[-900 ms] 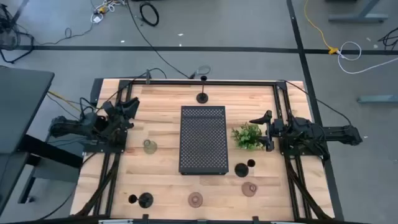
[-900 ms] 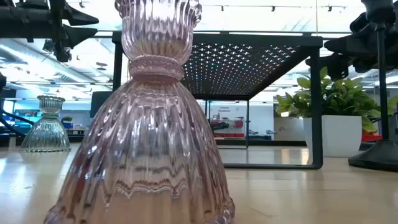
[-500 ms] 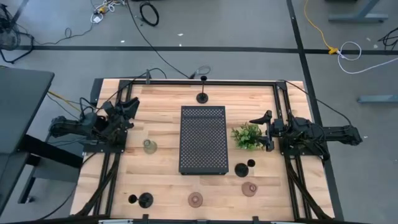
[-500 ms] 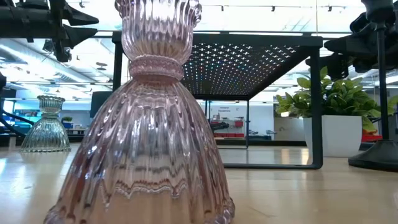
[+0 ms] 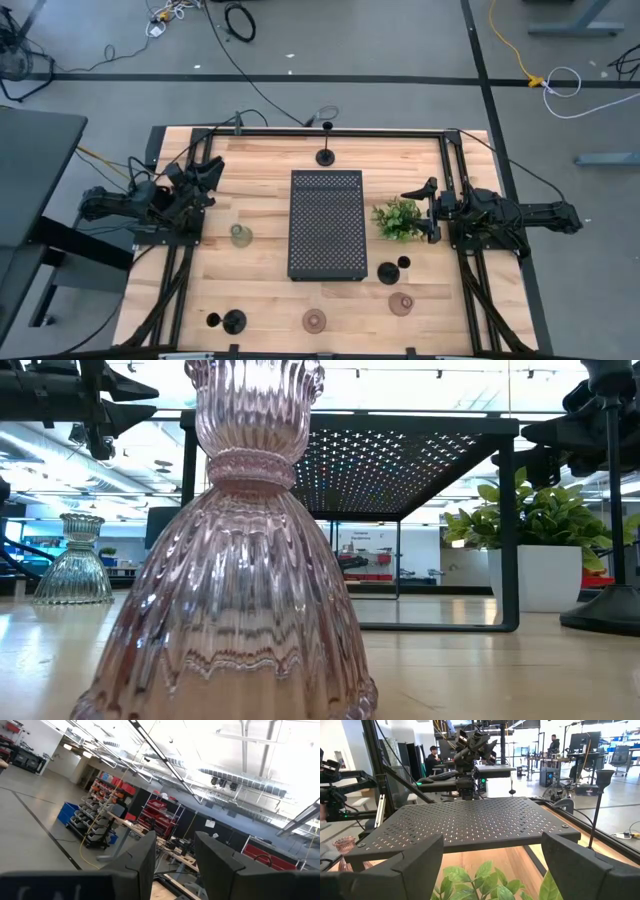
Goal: Pick & Place candle stick holders
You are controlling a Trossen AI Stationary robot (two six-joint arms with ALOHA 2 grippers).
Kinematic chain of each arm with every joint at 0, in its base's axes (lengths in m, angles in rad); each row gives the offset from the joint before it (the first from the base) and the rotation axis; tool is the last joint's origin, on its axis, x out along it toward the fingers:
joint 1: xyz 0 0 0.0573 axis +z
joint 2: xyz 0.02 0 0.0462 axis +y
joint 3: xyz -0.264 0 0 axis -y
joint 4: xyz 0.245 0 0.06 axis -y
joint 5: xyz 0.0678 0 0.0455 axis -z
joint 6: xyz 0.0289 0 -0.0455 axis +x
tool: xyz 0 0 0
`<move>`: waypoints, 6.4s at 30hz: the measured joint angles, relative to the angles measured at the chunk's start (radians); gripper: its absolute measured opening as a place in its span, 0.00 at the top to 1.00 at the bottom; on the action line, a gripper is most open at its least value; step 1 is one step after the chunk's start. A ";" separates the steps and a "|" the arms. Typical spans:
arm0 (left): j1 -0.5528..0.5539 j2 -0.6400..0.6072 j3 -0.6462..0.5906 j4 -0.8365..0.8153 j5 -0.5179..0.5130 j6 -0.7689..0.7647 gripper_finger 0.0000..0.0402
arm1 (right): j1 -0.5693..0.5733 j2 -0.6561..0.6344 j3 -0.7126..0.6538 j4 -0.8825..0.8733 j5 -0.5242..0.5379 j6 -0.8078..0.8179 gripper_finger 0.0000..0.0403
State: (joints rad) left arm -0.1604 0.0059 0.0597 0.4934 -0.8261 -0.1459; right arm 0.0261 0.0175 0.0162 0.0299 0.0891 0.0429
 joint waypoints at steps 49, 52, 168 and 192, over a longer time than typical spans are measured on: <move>0.000 0.000 0.000 -0.021 -0.027 0.028 0.66 | 0.000 0.000 0.000 0.360 0.065 0.231 0.17; 0.000 0.000 0.000 -0.020 -0.027 0.029 0.66 | 0.000 0.000 0.000 0.359 0.087 0.214 0.17; 0.000 0.000 0.000 -0.152 -0.062 0.047 0.66 | -0.481 1.868 1.044 0.457 0.078 0.075 0.17; 0.000 0.001 0.000 -0.156 -0.068 0.052 0.66 | -0.486 1.871 1.059 0.442 0.102 0.103 0.76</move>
State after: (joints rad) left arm -0.1600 0.0067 0.0593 0.3374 -0.8940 -0.0937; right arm -0.4595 1.8885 1.0752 0.4717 0.1913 0.1455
